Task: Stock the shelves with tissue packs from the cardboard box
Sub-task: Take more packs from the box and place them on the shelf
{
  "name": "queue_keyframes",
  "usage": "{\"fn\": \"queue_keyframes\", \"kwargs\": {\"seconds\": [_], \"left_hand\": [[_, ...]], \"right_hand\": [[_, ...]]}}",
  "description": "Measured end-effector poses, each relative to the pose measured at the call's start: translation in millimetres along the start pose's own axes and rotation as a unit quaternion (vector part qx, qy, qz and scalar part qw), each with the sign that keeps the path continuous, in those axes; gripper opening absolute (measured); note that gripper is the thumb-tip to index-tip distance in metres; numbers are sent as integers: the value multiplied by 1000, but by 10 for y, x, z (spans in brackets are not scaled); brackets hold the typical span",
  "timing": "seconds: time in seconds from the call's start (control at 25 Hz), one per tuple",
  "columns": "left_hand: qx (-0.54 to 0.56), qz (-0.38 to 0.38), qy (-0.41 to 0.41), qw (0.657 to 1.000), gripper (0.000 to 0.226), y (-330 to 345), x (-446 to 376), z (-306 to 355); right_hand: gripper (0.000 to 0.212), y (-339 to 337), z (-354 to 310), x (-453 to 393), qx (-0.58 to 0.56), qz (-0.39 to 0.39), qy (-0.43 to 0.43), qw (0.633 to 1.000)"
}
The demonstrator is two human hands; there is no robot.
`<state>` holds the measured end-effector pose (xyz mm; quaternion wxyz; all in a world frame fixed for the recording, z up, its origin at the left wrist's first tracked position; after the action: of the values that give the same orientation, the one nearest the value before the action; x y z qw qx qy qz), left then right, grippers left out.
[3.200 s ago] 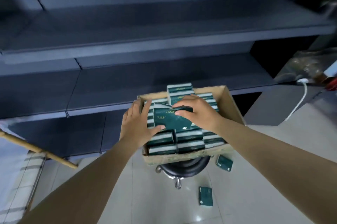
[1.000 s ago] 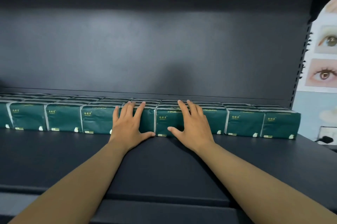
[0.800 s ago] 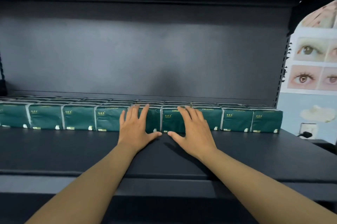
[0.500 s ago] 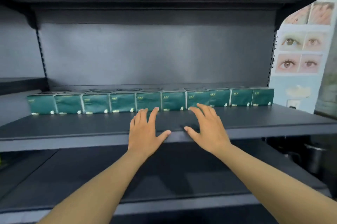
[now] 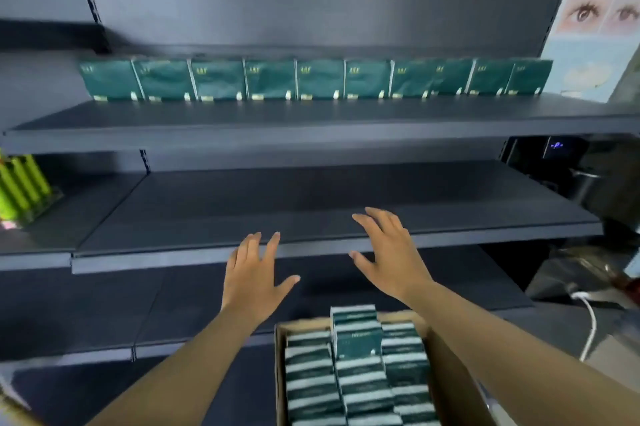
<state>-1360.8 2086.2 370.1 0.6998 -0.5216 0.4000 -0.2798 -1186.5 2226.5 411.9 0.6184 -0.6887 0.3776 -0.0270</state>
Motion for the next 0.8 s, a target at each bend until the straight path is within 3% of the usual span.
{"fn": "queue_keyframes", "kwargs": {"seconds": [0.2, 0.4, 0.64, 0.8], "left_hand": [[-51, -183, -32, 981, 87, 1174, 603, -310], [-32, -277, -27, 960, 76, 2181, 1071, -375], [-2, -275, -36, 961, 79, 2806, 1385, -506], [40, -259, -42, 964, 93, 2947, 1484, -560]], "right_hand": [[54, 970, 221, 493, -121, -75, 35, 989], [42, 2118, 338, 1285, -202, -180, 53, 961], [32, 3080, 205, 2051, -238, -297, 49, 923], [33, 3316, 259, 2142, -225, -265, 51, 936]]}}
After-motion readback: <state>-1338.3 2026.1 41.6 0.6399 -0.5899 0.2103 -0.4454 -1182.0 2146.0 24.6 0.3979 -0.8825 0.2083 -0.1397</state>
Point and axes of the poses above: each hand's wrist, its own x-axis away from the middle knuckle, its own y-axis out of the palm, z = x × y, the point moved 4 cm from there along -x, towards the middle knuckle, and after that the axes turned 1 degree about z, right-handed, at the moved point
